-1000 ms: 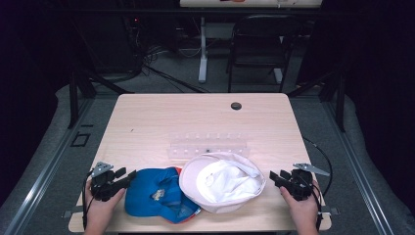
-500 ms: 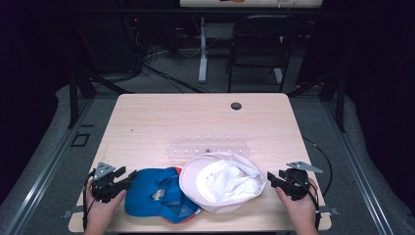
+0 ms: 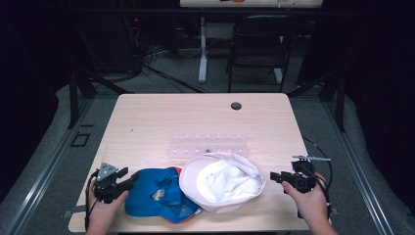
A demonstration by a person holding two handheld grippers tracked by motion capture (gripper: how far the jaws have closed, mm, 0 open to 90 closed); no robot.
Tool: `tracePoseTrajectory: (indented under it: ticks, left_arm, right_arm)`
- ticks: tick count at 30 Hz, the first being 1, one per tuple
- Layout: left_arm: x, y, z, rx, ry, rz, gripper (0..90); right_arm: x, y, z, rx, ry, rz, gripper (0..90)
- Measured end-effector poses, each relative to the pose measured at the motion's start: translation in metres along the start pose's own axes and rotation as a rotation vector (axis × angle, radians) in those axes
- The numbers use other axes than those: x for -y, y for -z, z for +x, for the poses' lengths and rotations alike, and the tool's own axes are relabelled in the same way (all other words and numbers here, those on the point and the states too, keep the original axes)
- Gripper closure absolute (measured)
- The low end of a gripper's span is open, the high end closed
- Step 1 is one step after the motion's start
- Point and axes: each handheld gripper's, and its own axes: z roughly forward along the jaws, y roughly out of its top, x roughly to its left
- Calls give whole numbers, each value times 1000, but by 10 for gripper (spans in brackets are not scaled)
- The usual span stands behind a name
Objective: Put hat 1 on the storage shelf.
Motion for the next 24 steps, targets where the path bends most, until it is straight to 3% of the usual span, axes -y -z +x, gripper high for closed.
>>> tracePoseTrajectory:
  ticks: [13,17,24]
  left_arm:
    - [1,-1,0,1,3,6,499]
    - [1,-2,-1,2,1,6,499]
    - [1,-3,0,7,5,13,498]
  right_arm:
    - [-13,13,23,-87,-48,134,525]
    - [-14,14,28,-101,-101,187,552]
    - [-14,8,36,-104,-129,242,574]
